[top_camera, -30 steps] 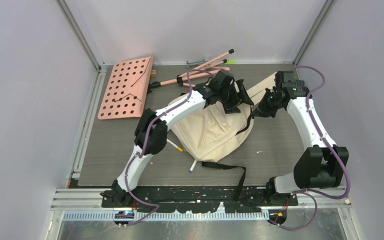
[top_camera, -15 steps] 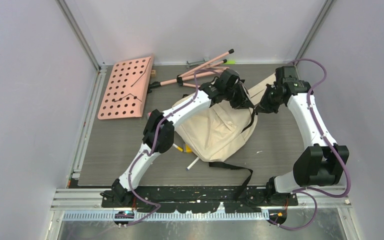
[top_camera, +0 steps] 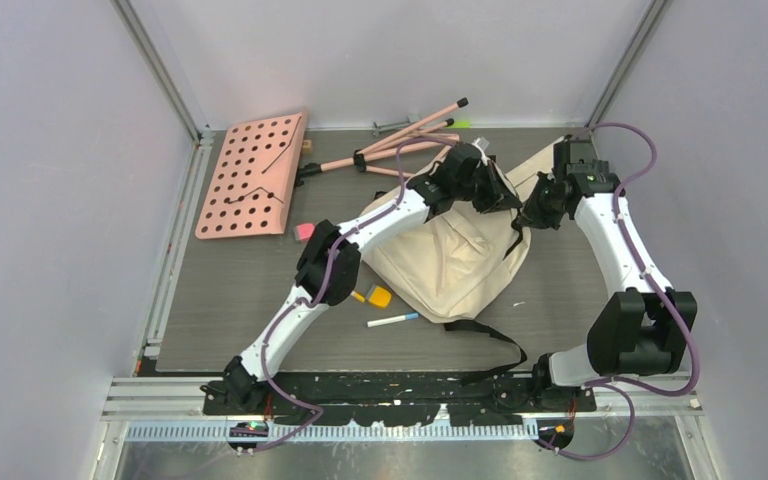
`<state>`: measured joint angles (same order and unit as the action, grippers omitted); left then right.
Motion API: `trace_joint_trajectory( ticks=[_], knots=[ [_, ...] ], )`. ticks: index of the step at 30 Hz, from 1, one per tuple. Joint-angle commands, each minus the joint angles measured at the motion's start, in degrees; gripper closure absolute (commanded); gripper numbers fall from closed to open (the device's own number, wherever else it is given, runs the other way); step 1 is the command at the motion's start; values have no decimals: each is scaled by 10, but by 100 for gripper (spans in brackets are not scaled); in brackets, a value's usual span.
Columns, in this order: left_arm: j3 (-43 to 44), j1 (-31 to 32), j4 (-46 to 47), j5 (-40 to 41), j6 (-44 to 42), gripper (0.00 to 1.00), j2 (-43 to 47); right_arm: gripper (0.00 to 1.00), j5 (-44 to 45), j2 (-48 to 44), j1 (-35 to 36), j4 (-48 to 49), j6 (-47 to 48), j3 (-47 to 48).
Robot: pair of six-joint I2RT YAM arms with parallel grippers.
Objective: Pack the student bag
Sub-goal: Zip the student bag at the center of the board.
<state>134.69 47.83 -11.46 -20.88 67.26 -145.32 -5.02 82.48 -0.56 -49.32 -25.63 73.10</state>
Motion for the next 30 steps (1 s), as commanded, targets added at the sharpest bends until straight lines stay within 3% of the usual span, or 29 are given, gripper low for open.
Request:
trace_joint_trajectory(
  ticks=[1,2,7,10,15,17,23,30],
  knots=[
    [33,-35,148,90,-24,100,9,99,-42,-68,6,-67,-16,-19],
    [29,-37,137,89,-25,99,13,99,-40,-74,6,-65,-20,-19],
    [10,-44,45,98,-74,62,53,99,10,-82,6,-54,-6,-13],
    [8,-44,-7,95,-98,52,73,95,6,-70,6,-51,8,10],
    [-3,-45,-54,83,-112,50,88,61,17,-73,6,-59,13,34],
    [-19,-48,-45,84,-122,49,100,53,35,-80,6,-72,15,45],
    [-29,-50,-33,49,-173,48,118,39,77,-110,1,-93,5,36],
    [-8,-34,-55,24,-179,47,113,29,-34,-121,-118,-37,-12,-68]
  ],
)
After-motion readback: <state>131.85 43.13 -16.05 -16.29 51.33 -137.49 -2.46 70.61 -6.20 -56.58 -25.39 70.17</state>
